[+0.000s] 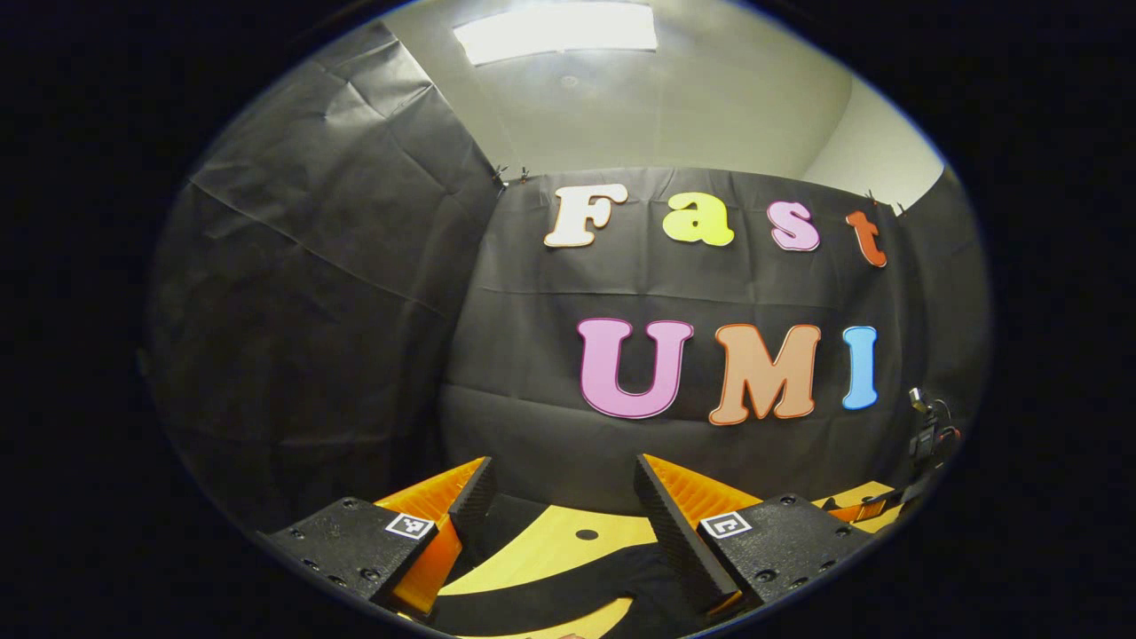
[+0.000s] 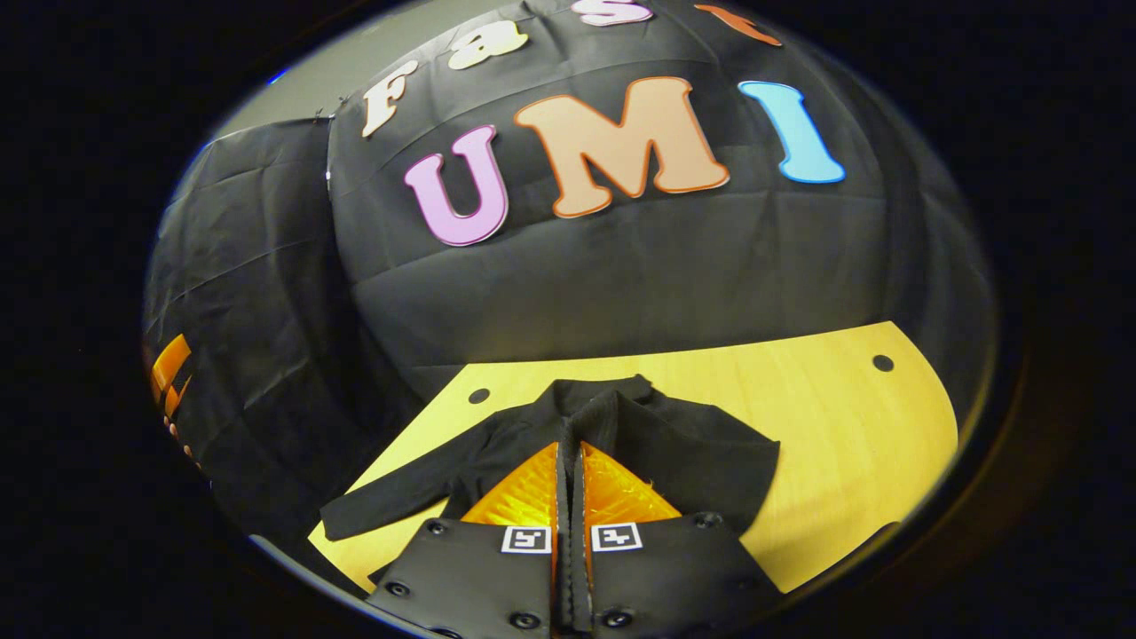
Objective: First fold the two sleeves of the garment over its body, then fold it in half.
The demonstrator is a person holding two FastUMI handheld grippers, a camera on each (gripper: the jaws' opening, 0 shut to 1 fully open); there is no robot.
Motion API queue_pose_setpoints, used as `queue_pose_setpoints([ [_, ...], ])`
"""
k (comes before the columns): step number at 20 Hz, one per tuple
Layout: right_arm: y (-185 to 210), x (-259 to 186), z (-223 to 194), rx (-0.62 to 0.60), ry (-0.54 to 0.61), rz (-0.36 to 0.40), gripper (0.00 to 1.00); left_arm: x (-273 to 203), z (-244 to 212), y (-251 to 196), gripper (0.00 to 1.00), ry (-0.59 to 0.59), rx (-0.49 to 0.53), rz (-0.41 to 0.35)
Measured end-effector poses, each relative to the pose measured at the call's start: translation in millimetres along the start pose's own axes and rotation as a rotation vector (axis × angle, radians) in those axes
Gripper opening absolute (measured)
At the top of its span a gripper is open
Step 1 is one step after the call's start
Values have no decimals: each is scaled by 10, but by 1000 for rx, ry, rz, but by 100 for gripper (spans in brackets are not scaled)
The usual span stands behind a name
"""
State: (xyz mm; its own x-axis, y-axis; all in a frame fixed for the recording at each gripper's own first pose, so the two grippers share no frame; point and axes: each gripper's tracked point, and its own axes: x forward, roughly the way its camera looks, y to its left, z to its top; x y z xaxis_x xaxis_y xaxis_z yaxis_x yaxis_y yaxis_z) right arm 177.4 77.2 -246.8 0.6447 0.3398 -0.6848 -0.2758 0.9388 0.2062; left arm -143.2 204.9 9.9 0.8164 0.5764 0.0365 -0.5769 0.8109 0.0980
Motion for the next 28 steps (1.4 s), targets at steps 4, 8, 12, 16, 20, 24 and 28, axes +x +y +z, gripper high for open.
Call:
queue_pose_setpoints([
  [4,409,306,-70,-50,43,45,2,5,-67,314,92,11,3,37],
  [8,790,607,-183,-84,85,83,2,6,-147,541,92,25,12,59],
  [12,1074,865,-311,-121,129,105,2,6,-244,707,93,50,18,75],
  [16,1241,1066,-437,-158,150,99,2,-3,-380,875,93,79,30,91],
  [20,1311,992,-211,-209,44,60,65,49,-651,976,92,147,32,77],
  [24,1294,578,132,-243,-109,18,99,100,-1016,1040,93,230,14,58],
  [28,1127,33,510,-210,-267,-35,94,58,-1461,1069,93,310,54,33],
])
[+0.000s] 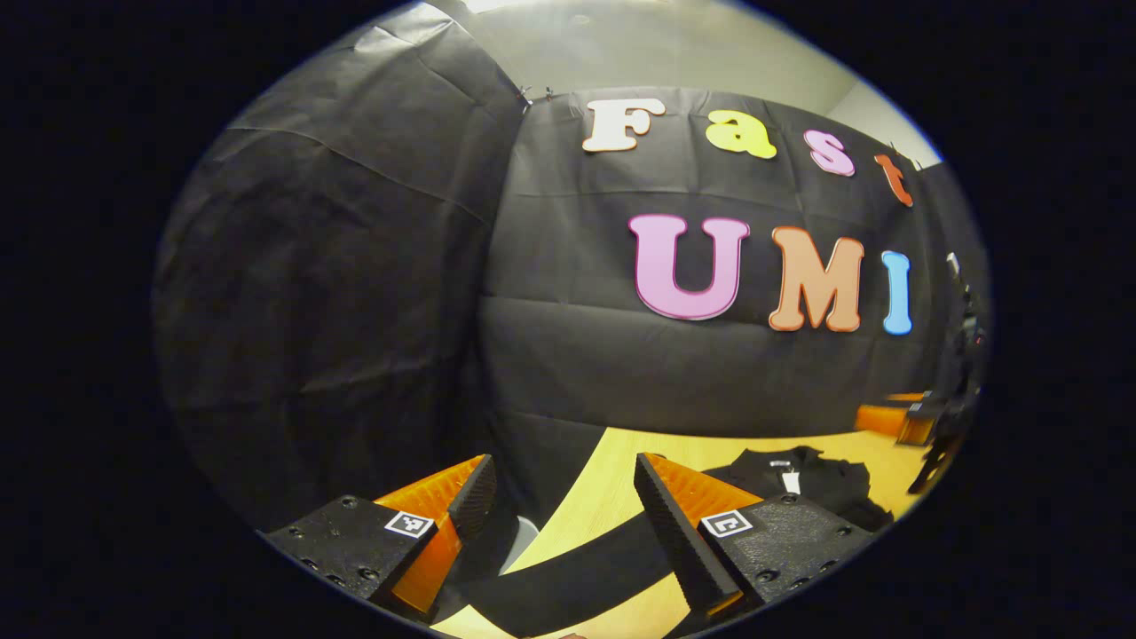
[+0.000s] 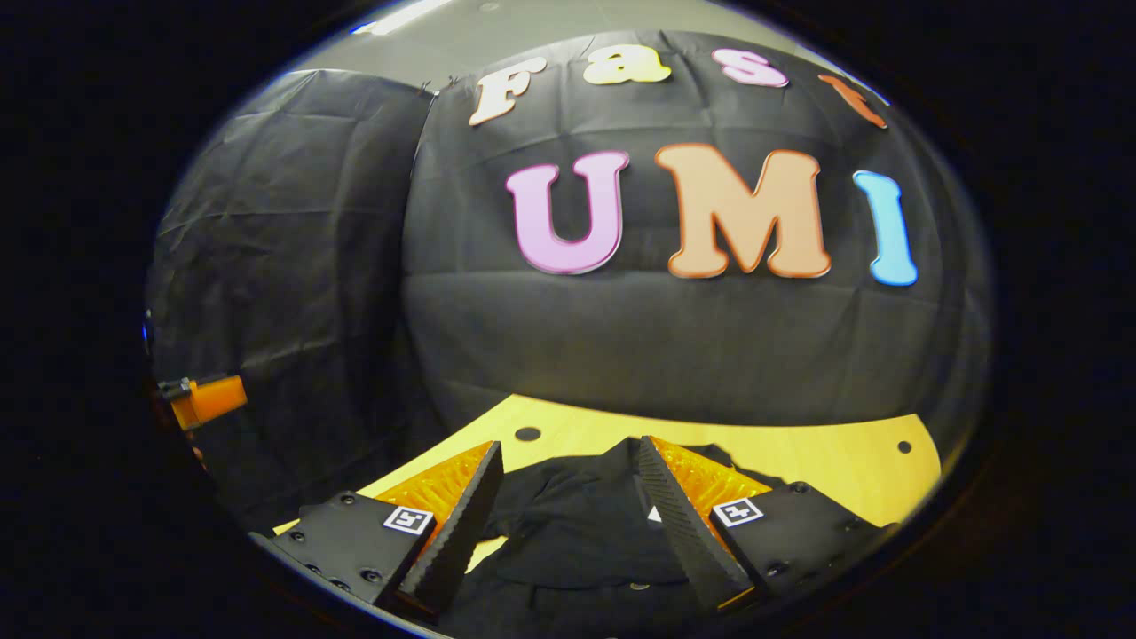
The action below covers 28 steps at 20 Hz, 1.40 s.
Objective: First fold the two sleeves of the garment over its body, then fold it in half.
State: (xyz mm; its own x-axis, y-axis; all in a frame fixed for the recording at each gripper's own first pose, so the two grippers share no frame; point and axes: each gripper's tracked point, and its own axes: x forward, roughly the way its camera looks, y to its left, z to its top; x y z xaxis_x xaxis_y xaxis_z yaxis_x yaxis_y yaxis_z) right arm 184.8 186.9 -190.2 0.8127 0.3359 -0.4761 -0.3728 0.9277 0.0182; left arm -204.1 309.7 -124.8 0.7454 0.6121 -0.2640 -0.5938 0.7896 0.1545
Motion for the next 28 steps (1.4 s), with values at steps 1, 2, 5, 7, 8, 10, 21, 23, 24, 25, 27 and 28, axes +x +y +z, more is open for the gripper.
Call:
queue_pose_setpoints([
  [1,-76,-107,91,10,-30,-18,94,24,-140,-8,93,25,10,-1],
  [2,-163,-226,189,18,-65,-40,94,38,-280,-3,93,57,14,-2],
  [5,-437,-564,444,27,-146,-108,94,65,-665,9,93,138,-8,1],
  [7,-598,-704,502,33,-169,-151,97,100,-941,48,94,196,-8,14],
  [8,-633,-744,501,33,-171,-170,95,104,-1061,66,94,217,-9,20],
  [10,-731,-841,469,30,-164,-202,97,124,-1256,98,94,255,-9,28],
  [21,-863,-1214,439,-1,-141,-253,100,9,-2480,354,95,497,31,107],
  [23,-853,-1229,447,-7,-140,-254,96,-57,-2633,333,95,533,27,106],
  [24,-827,-1224,445,-10,-139,-248,94,-85,-2711,327,95,554,23,104],
  [25,-813,-1217,441,-15,-137,-246,97,-147,-2807,315,95,594,18,101],
  [27,-786,-1213,441,-30,-133,-239,97,-88,-2740,325,97,543,16,102],
  [28,-765,-1203,433,-33,-130,-233,100,-118,-2802,305,96,568,14,97],
])
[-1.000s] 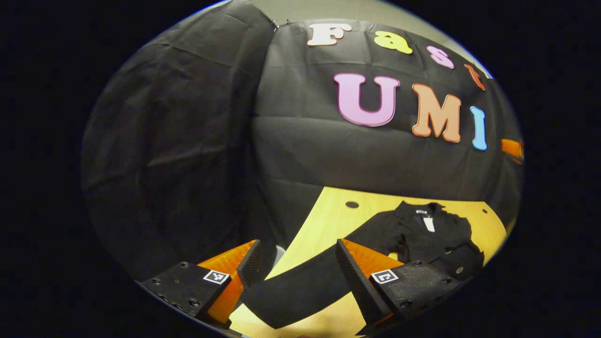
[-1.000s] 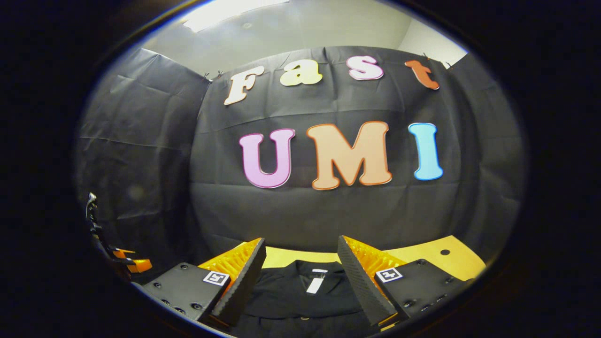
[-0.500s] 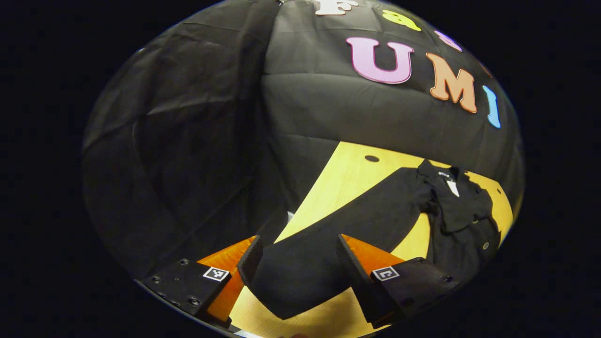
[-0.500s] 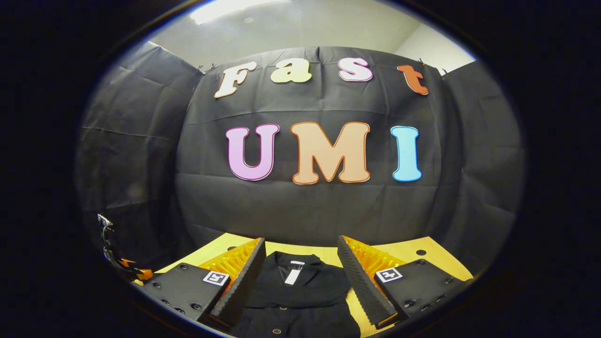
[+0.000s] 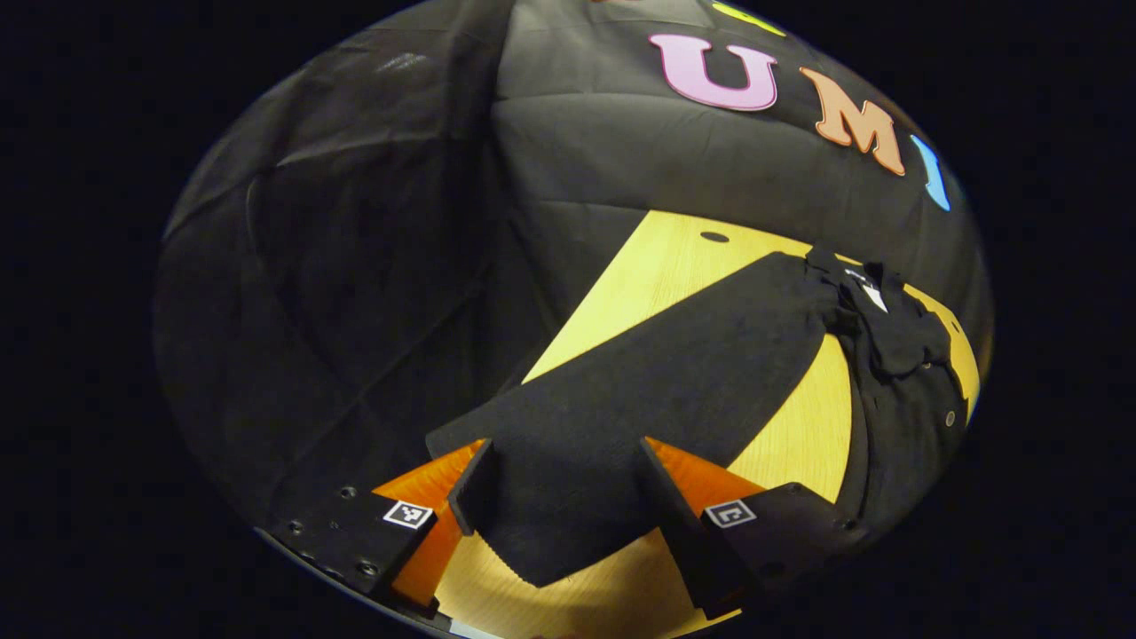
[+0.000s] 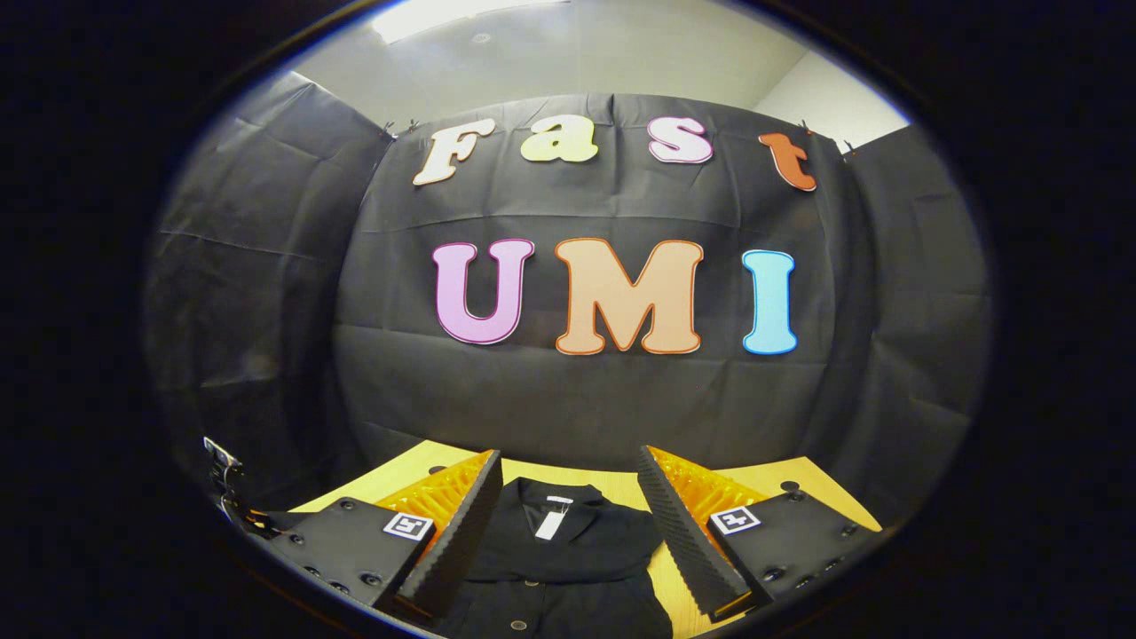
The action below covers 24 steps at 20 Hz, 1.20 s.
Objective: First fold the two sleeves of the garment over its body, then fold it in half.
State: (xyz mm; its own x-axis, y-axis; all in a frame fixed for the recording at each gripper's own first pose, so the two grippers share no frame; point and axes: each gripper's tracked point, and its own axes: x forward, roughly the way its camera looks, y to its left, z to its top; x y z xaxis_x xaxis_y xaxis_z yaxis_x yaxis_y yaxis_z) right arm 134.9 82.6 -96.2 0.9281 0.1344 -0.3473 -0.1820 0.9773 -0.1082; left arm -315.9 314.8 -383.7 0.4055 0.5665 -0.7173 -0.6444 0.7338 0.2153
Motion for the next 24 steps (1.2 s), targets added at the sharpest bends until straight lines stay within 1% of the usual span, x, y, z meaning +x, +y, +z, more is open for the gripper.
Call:
queue_pose_setpoints([
  [1,15,-4,-1,-2,1,6,97,5,31,-8,95,-12,-6,-3],
  [2,19,-6,1,-4,2,9,100,11,24,-17,97,-16,-11,-10],
  [3,4,-15,-5,-5,3,11,97,5,27,-41,95,-23,-11,-23],
  [4,3,-22,-16,-6,6,11,94,-12,50,-82,80,-35,-2,-35],
  [5,-8,-31,-13,-7,7,11,96,1,21,-125,72,-28,2,-49],
  [7,-49,-36,-30,-7,11,8,96,-5,35,-190,29,-21,10,-60],
  [8,-69,-48,-23,-6,12,7,96,13,42,-207,14,-16,16,-51],
  [10,-112,-80,-18,-3,13,6,96,21,43,-237,0,9,32,-44],
  [11,-152,-90,-17,-3,15,5,96,20,56,-292,0,27,28,-64],
  [13,-202,-94,-31,-2,18,4,96,-30,110,-402,0,60,-32,-116],
  [15,-254,-122,-24,4,16,3,94,-71,312,-474,0,30,-77,-150],
  [16,-275,-135,-28,8,15,5,96,-116,427,-510,0,0,-80,-155],
  [18,-345,-144,-30,12,16,11,96,-215,704,-555,0,-54,-76,-149],
  [19,-388,-141,-34,18,15,13,96,-262,857,-619,0,-81,-73,-159],
  [20,-428,-145,-30,26,13,15,94,-331,1010,-703,0,-107,-70,-170],
  [22,-506,-158,-25,40,9,20,96,-448,1258,-932,0,-148,-48,-201],
  [24,-618,-183,-33,49,6,20,94,-556,1479,-1183,0,-188,-19,-227],
])
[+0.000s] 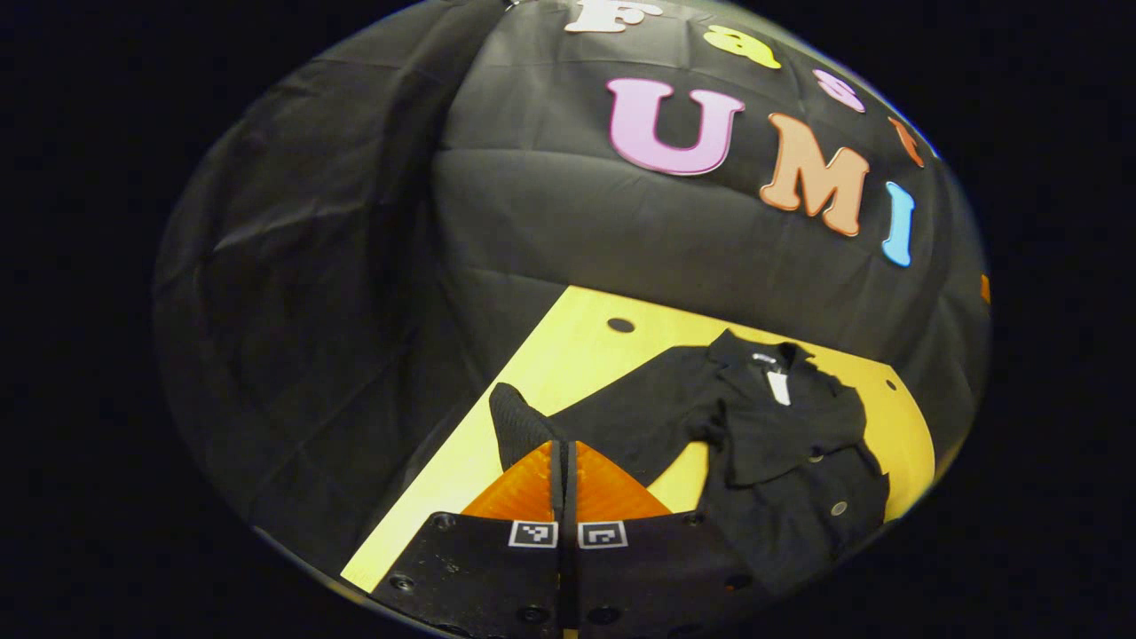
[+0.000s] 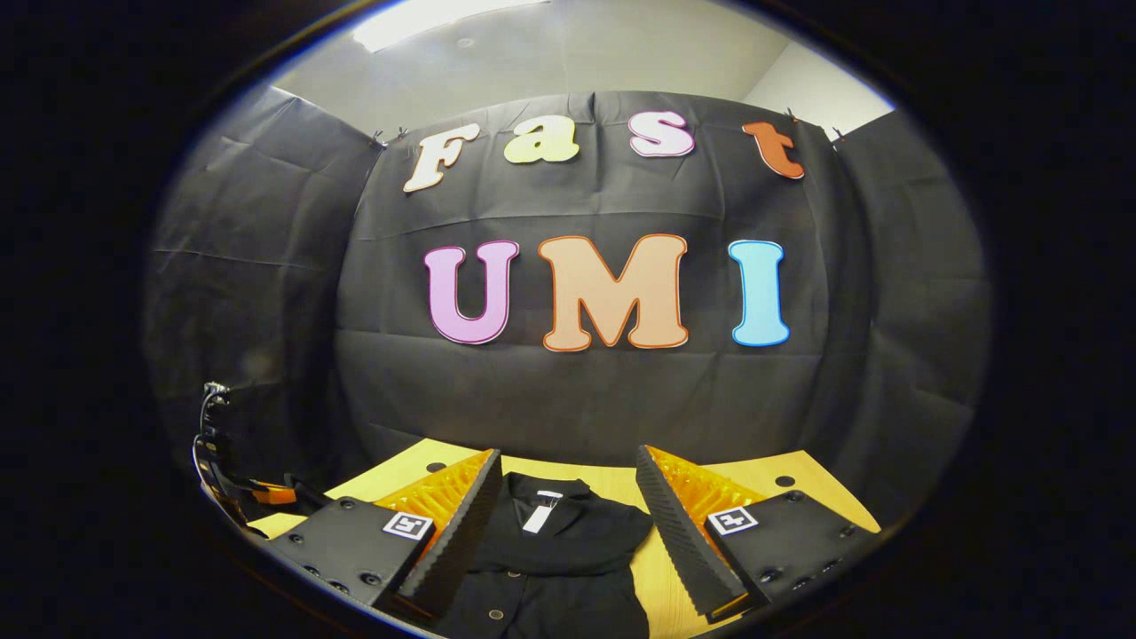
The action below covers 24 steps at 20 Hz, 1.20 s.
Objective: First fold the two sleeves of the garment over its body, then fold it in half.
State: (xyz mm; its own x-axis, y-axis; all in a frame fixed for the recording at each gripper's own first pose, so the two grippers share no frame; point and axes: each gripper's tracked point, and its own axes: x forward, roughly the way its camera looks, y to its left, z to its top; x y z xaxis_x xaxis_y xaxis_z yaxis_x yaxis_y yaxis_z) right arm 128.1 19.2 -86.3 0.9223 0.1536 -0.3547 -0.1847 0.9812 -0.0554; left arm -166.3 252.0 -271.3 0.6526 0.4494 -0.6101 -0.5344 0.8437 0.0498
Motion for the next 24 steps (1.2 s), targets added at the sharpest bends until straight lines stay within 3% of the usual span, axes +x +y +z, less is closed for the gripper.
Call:
queue_pose_setpoints([
  [11,-835,-301,-149,67,-1,-69,98,97,695,-1846,0,-92,172,-259],
  [13,-1015,-394,-174,80,-3,-90,94,150,668,-2157,0,-79,196,-304],
  [24,-1878,-838,-391,112,19,-209,97,525,226,-3693,0,18,323,-478],
])
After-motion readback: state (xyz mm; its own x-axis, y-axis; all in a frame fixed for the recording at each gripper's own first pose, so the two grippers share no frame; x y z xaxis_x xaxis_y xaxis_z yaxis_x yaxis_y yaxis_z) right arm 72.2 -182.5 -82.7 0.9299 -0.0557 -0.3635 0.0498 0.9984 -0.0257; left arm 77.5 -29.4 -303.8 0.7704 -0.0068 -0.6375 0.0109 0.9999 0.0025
